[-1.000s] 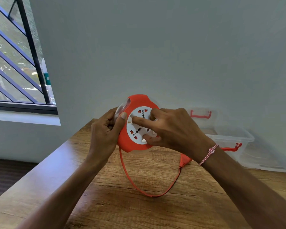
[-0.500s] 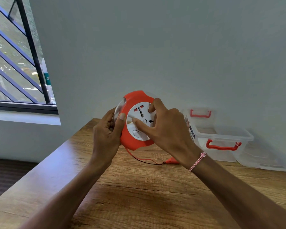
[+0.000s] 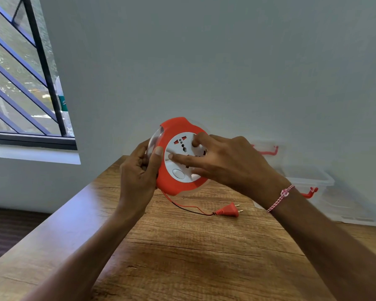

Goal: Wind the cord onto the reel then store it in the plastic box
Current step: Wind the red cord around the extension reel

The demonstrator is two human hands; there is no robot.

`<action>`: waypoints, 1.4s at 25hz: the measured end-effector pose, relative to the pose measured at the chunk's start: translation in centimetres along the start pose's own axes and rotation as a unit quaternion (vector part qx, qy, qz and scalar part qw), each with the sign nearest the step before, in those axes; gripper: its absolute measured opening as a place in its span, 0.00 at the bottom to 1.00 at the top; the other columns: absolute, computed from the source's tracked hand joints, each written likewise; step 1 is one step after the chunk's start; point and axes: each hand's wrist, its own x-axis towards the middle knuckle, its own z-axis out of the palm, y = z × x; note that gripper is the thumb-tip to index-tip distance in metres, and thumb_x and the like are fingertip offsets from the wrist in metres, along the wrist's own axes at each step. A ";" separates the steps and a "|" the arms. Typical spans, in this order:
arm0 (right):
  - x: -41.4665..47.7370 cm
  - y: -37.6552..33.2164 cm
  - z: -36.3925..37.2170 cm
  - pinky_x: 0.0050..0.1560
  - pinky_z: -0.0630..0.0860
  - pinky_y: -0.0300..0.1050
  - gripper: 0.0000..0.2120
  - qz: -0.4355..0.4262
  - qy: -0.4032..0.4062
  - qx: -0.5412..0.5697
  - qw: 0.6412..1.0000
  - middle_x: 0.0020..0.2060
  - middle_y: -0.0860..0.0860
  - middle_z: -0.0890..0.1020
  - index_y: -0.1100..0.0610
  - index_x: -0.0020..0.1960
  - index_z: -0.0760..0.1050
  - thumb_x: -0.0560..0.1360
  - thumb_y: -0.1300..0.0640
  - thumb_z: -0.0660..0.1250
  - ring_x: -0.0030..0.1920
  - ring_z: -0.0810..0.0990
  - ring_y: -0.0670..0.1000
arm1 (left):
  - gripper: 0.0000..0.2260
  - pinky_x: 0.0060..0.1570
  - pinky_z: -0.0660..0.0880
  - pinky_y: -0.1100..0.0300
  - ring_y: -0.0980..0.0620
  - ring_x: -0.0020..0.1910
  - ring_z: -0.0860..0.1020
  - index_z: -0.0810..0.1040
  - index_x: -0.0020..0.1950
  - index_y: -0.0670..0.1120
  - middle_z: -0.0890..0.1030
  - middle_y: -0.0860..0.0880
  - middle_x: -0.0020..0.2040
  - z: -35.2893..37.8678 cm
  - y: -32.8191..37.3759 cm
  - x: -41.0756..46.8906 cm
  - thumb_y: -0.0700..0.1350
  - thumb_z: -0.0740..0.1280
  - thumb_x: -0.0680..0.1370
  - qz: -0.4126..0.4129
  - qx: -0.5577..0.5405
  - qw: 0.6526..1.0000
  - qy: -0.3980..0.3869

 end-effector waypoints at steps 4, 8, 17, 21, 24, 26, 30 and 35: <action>-0.1 0.0 0.3 0.32 0.76 0.43 0.28 0.000 0.048 0.050 0.998 0.48 0.58 0.84 0.47 0.70 0.77 0.72 0.45 0.79 0.44 0.85 0.57 | 0.12 0.38 0.82 0.69 0.63 0.47 0.87 0.75 0.65 0.61 0.85 0.71 0.50 0.1 0.4 -0.2 0.54 0.63 0.82 0.012 0.006 1.000 -0.020; -0.1 -0.5 0.7 0.35 0.80 0.45 0.27 0.034 0.059 0.086 0.994 0.49 0.58 0.86 0.48 0.69 0.79 0.73 0.42 0.77 0.45 0.86 0.58 | 0.12 0.39 0.82 0.69 0.63 0.47 0.87 0.75 0.66 0.60 0.85 0.72 0.50 0.1 0.2 -0.1 0.53 0.63 0.82 0.017 0.013 1.000 -0.020; 1.2 -4.2 0.7 0.33 0.78 0.38 0.30 0.295 0.118 0.273 0.908 0.45 0.50 0.86 0.53 0.63 0.75 0.72 0.32 0.71 0.36 0.84 0.51 | 0.23 0.41 0.83 0.66 0.59 0.51 0.87 0.77 0.72 0.50 0.86 0.66 0.53 0.6 0.1 -0.8 0.62 0.64 0.82 0.035 0.003 0.999 0.024; 1.2 -5.4 1.1 0.35 0.80 0.34 0.30 0.405 0.100 0.362 0.834 0.54 0.51 0.85 0.52 0.62 0.72 0.71 0.33 0.73 0.44 0.86 0.51 | 0.25 0.43 0.83 0.66 0.60 0.53 0.87 0.75 0.72 0.58 0.85 0.69 0.55 0.9 0.0 -1.2 0.69 0.62 0.80 0.039 0.008 0.999 0.021; 1.4 -5.3 1.3 0.34 0.75 0.29 0.29 0.426 0.099 0.377 0.817 0.55 0.50 0.85 0.52 0.61 0.73 0.70 0.34 0.74 0.44 0.86 0.50 | 0.26 0.43 0.84 0.65 0.59 0.52 0.87 0.76 0.72 0.55 0.85 0.69 0.55 0.9 -0.4 -1.2 0.69 0.62 0.80 0.034 0.015 0.999 0.024; 1.4 -5.3 1.4 0.33 0.76 0.29 0.28 0.452 0.095 0.383 0.800 0.55 0.49 0.84 0.51 0.60 0.73 0.71 0.33 0.73 0.44 0.85 0.48 | 0.27 0.42 0.83 0.65 0.59 0.51 0.87 0.76 0.72 0.54 0.85 0.68 0.55 1.1 -0.7 -1.3 0.69 0.63 0.80 0.038 0.014 0.999 0.027; 1.7 -5.4 1.7 0.25 0.80 0.37 0.24 0.496 0.064 0.493 0.712 0.43 0.51 0.86 0.49 0.56 0.69 0.72 0.35 0.73 0.29 0.86 0.46 | 0.29 0.39 0.82 0.67 0.60 0.48 0.87 0.77 0.72 0.48 0.85 0.67 0.51 1.3 -0.9 -1.5 0.69 0.62 0.81 0.045 0.019 0.998 0.034; 1.7 -5.3 1.9 0.24 0.79 0.36 0.22 0.493 0.075 0.503 0.706 0.37 0.50 0.85 0.50 0.56 0.70 0.74 0.37 0.73 0.23 0.82 0.44 | 0.27 0.37 0.82 0.68 0.61 0.47 0.87 0.77 0.70 0.50 0.85 0.67 0.50 1.7 -1.1 -1.9 0.67 0.62 0.81 0.037 0.002 0.999 0.035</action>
